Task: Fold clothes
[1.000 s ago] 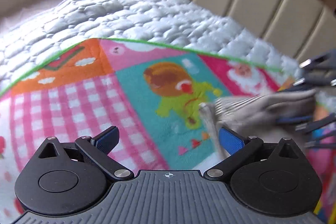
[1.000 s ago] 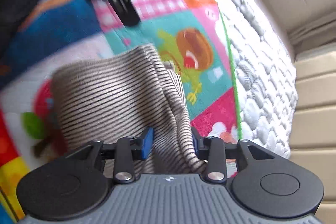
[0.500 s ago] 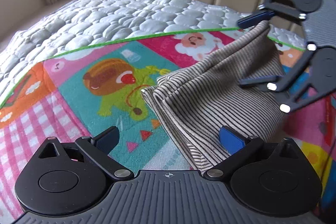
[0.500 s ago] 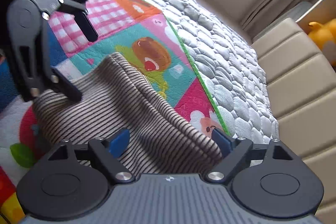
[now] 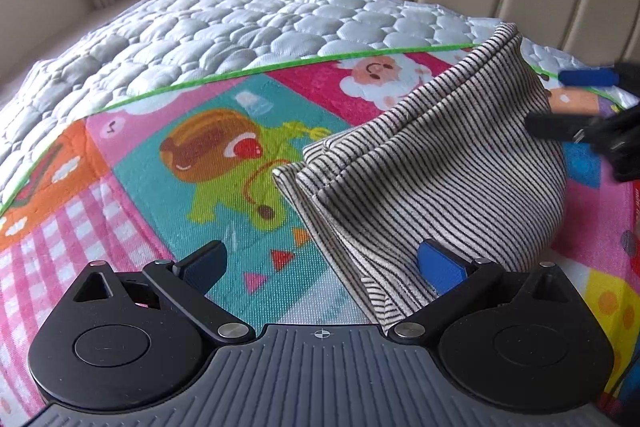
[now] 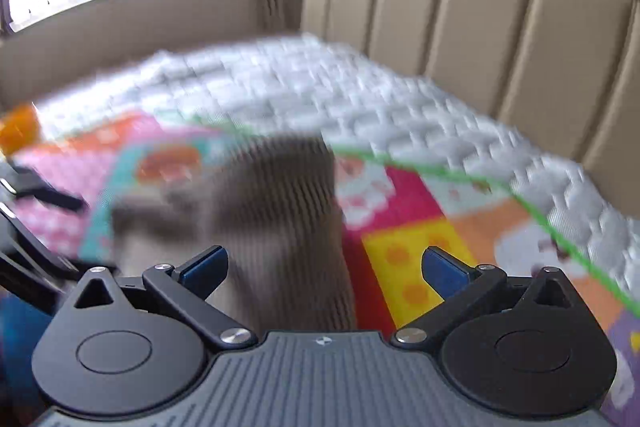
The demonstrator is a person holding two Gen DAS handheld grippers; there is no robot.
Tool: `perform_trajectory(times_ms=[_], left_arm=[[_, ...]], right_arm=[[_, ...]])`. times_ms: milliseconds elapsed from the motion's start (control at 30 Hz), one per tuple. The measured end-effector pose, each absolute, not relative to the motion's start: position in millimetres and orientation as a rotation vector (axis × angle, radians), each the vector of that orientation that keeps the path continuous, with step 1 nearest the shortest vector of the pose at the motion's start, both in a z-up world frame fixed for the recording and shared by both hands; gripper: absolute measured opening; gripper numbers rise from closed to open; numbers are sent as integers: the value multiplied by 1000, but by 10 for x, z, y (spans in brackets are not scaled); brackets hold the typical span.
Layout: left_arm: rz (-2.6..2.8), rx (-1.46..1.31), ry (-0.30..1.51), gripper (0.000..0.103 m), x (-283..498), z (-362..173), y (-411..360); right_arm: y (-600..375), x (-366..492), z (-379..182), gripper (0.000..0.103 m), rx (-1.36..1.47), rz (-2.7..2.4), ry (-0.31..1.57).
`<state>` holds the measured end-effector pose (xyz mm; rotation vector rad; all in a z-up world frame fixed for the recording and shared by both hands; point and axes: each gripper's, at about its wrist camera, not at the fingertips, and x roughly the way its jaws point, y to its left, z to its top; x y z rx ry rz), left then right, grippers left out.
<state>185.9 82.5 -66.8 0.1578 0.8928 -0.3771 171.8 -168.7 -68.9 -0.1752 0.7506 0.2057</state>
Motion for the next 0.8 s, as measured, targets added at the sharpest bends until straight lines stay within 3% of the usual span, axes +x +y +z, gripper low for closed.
perform_trajectory(times_ms=[433, 800], left_arm=[[-376, 177, 899, 103, 1848, -691, 798], [-376, 165, 903, 103, 1830, -676, 825]], right_arm=[[-1513, 1645, -885, 103, -196, 147, 743], [-1851, 1521, -551, 103, 249, 149, 939]])
